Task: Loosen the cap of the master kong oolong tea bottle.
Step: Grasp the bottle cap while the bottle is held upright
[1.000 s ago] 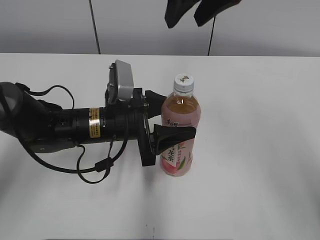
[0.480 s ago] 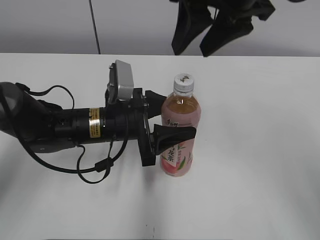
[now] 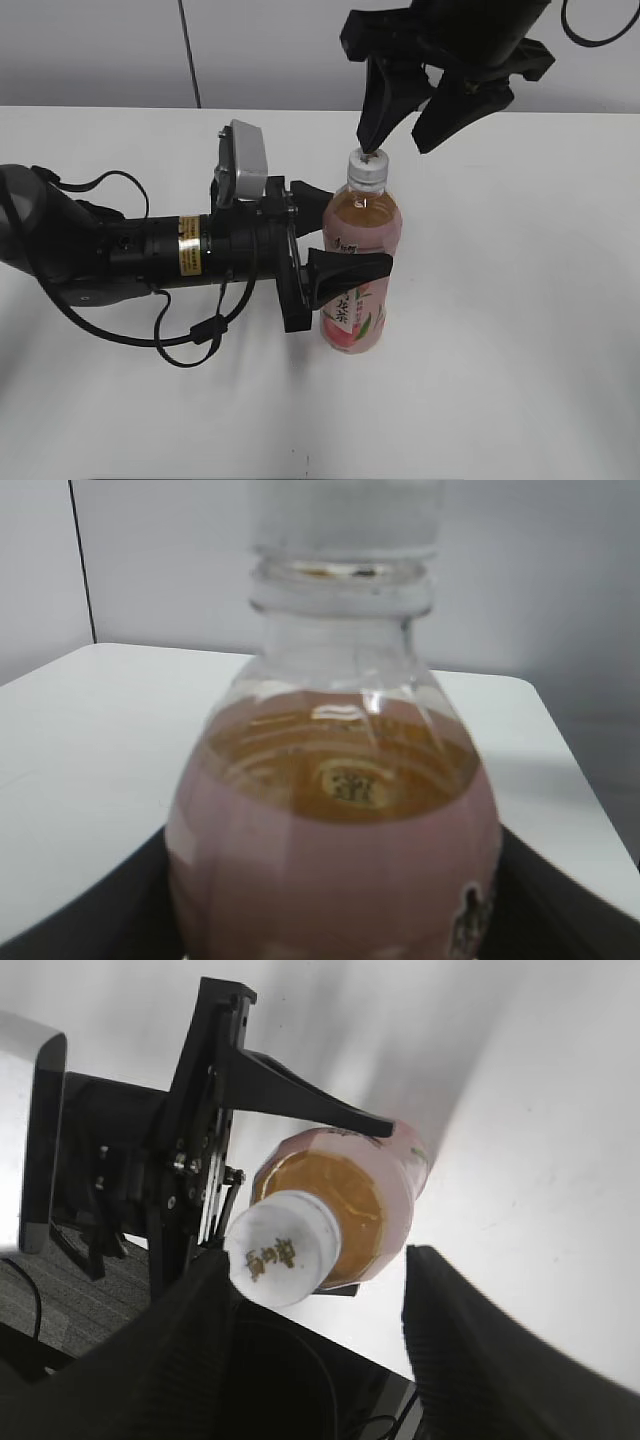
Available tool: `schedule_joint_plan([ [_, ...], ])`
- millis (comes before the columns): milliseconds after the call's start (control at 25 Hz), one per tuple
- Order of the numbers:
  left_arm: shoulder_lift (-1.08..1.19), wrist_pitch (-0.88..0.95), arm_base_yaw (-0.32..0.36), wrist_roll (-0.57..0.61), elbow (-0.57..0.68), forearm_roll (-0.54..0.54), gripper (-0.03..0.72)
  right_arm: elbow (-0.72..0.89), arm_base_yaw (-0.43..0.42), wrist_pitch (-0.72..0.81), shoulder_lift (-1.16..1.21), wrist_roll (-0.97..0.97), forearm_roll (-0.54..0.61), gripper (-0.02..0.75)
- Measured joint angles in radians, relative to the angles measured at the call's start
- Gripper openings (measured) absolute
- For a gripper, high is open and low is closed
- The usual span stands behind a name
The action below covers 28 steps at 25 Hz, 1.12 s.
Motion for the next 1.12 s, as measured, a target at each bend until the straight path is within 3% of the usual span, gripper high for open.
schedule_joint_plan([
  [400,0.0,0.0,0.0,-0.001,0.0,-0.007,0.464,-0.001,0.0,0.0,0.0,-0.027,-0.052,0.417],
  [840,0.0,0.0,0.0,-0.001,0.0,-0.008,0.464,-0.071,0.001,0.0,0.051,-0.071,0.024,0.417],
  [1120,0.0,0.0,0.0,-0.001,0.0,-0.009,0.464,-0.071,0.051,-0.001,0.07,-0.076,0.002,0.417],
])
